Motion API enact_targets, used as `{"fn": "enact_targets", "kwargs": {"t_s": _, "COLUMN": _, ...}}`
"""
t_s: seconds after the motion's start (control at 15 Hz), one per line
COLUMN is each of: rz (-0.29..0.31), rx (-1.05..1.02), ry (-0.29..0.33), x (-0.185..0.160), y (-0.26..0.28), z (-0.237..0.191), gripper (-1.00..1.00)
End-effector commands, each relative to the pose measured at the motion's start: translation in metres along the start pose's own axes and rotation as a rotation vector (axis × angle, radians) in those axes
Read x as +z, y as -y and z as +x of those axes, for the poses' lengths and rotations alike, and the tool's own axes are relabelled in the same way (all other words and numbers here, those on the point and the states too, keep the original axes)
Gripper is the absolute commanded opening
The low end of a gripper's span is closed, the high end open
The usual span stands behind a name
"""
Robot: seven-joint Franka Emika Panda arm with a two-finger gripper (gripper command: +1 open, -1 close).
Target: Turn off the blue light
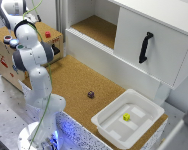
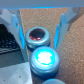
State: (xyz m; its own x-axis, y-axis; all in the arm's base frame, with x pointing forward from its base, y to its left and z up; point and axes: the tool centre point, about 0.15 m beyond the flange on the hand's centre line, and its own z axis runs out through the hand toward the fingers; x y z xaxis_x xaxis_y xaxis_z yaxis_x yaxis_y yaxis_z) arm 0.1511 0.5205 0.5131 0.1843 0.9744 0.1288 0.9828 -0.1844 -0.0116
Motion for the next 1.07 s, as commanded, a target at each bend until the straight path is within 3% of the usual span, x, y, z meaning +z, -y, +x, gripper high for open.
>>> {"fn": "enact_targets", "kwargs": {"t_s": 0.0, "rz": -0.102, "rx": 0.048, "ry": 0.134, "x": 0.01, "y": 0.006, "z": 0.02, "gripper": -1.0}}
{"fn": "enact_targets", "kwargs": {"t_s": 0.2, "rz": -0.099, "rx": 0.12, "ry": 0.169, "x": 0.025, "y": -0.012, "z": 0.024, "gripper": -1.0}}
{"fn": "enact_targets", "kwargs": {"t_s": 0.4, "rz": -0.057, "rx": 0.158, "ry": 0.162, "x": 0.042, "y": -0.018, "z": 0.031, "gripper": -1.0}}
{"fn": "enact_targets", "kwargs": {"t_s": 0.8, "rz": 0.003, "rx": 0.19, "ry": 0.204, "x": 0.079, "y": -0.015, "z": 0.029, "gripper": -1.0}}
{"fn": "enact_targets", "kwargs": {"t_s": 1.0, "rz": -0.034, "rx": 0.198, "ry": 0.193, "x": 0.046, "y": -0.006, "z": 0.025, "gripper": -1.0}}
